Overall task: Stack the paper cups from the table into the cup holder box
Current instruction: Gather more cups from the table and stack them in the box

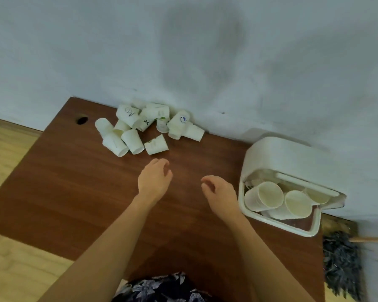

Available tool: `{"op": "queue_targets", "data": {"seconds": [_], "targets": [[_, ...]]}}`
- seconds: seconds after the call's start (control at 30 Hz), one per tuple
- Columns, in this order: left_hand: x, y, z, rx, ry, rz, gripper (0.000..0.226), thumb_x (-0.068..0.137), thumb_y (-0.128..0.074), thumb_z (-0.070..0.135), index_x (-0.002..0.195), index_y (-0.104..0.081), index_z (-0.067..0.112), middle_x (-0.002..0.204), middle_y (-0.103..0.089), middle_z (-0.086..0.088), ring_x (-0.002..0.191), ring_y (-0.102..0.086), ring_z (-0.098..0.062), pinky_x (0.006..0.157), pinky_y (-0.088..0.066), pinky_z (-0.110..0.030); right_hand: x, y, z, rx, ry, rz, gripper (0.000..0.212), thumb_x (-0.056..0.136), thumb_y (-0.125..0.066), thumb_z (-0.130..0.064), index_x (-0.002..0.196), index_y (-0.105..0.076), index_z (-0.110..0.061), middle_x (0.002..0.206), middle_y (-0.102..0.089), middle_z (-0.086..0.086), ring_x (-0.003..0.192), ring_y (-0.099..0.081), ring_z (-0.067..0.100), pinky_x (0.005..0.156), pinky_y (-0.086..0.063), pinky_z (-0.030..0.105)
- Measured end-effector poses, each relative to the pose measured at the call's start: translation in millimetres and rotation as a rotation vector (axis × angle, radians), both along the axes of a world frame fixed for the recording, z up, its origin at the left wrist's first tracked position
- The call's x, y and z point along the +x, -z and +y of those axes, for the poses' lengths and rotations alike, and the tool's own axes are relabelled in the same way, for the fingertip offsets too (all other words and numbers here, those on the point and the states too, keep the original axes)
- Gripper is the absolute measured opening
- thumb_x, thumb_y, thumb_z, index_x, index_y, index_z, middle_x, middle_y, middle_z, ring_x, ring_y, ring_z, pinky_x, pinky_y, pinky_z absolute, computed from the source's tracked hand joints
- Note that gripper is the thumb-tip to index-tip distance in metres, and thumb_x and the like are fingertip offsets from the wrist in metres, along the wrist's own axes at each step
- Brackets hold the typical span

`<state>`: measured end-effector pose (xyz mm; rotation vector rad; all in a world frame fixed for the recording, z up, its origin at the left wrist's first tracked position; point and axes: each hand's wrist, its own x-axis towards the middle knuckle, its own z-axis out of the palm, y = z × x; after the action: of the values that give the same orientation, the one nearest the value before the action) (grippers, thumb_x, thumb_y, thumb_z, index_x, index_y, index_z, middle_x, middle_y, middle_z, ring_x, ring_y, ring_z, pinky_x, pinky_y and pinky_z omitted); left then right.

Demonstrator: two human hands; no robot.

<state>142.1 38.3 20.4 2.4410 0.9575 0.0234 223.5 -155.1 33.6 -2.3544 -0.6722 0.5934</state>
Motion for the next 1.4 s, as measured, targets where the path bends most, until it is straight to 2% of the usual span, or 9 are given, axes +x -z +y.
{"op": "queue_targets", "data": {"seconds": [0.27,0.43,0.63,0.77,0.83,0.97,1.1,1.2,1.4], "targets": [[0,34,148,-0.036,-0.127,0.066,0.044,0.090,-0.058,0.026,0.132,-0.051,0.014,0.129,-0.051,-0.009,0.113,-0.051,-0.028,0.084,-0.048,-0.041,4,25,124,-0.070,0.167,0.154,0.026,0.098,-0.055,-0.028,0.123,-0.064,-0.025,0.117,-0.064,-0.009,0.097,-0.056,0.004,0.082,-0.043,0.019],[3,54,192,-0.002,-0.160,0.103,0.047,0.090,-0.059,0.028,0.134,-0.048,0.015,0.138,-0.041,-0.009,0.122,-0.040,-0.030,0.085,-0.047,-0.043,16,37,181,-0.104,0.213,0.177,0.027,0.097,-0.057,-0.027,0.124,-0.062,-0.025,0.120,-0.062,-0.008,0.096,-0.054,0.003,0.083,-0.041,0.020],[11,80,223,-0.021,-0.198,0.225,0.051,0.088,-0.063,0.034,0.134,-0.044,0.020,0.153,-0.020,-0.011,0.137,-0.021,-0.036,0.101,-0.038,-0.052,38,58,229,-0.119,0.254,0.198,0.042,0.096,-0.059,-0.026,0.136,-0.051,-0.022,0.131,-0.054,-0.005,0.095,-0.054,0.005,0.086,-0.043,0.024],[7,89,226,-0.060,-0.158,0.205,0.042,0.085,-0.068,0.024,0.124,-0.053,0.020,0.137,-0.040,-0.007,0.127,-0.033,-0.030,0.097,-0.042,-0.045,48,78,250,-0.075,0.354,0.304,0.054,0.093,-0.061,-0.025,0.143,-0.043,-0.021,0.139,-0.048,-0.006,0.115,-0.056,0.015,0.102,-0.045,0.033],[2,88,225,-0.101,-0.158,0.169,0.045,0.084,-0.070,0.019,0.125,-0.049,0.020,0.127,-0.048,-0.005,0.118,-0.042,-0.027,0.091,-0.046,-0.043,49,88,258,0.028,0.470,0.443,0.055,0.093,-0.062,-0.022,0.143,-0.042,-0.021,0.136,-0.050,-0.007,0.107,-0.063,0.019,0.096,-0.053,0.040],[-8,81,216,-0.208,-0.169,0.071,0.049,0.086,-0.069,0.015,0.126,-0.043,0.018,0.119,-0.058,-0.002,0.110,-0.053,-0.023,0.086,-0.049,-0.039,44,98,266,0.081,0.613,0.644,0.040,0.092,-0.061,-0.011,0.131,-0.055,-0.012,0.112,-0.065,0.002,0.087,-0.068,0.016,0.085,-0.059,0.036],[-12,64,208,-0.210,-0.100,-0.053,0.023,0.090,-0.060,0.017,0.112,-0.061,0.014,0.104,-0.066,-0.001,0.096,-0.061,-0.019,0.078,-0.047,-0.030,30,87,253,0.014,0.564,0.514,0.020,0.093,-0.059,-0.017,0.111,-0.067,-0.019,0.100,-0.068,-0.001,0.089,-0.067,0.015,0.085,-0.059,0.038],[-10,44,193,-0.168,-0.021,-0.135,0.020,0.089,-0.058,0.019,0.106,-0.065,0.012,0.098,-0.066,0.000,0.089,-0.058,-0.015,0.073,-0.040,-0.024,16,65,231,-0.038,0.474,0.334,0.023,0.095,-0.058,-0.026,0.117,-0.066,-0.021,0.109,-0.066,-0.006,0.093,-0.063,0.012,0.081,-0.056,0.032],[3,0,132,-0.109,0.125,-0.232,0.023,0.091,-0.062,0.019,0.113,-0.065,0.012,0.105,-0.065,-0.003,0.096,-0.053,-0.018,0.078,-0.036,-0.024,-15,23,156,-0.029,0.448,0.031,0.026,0.096,-0.060,-0.027,0.120,-0.064,-0.018,0.110,-0.064,-0.007,0.092,-0.060,0.005,0.075,-0.048,0.018]]}}
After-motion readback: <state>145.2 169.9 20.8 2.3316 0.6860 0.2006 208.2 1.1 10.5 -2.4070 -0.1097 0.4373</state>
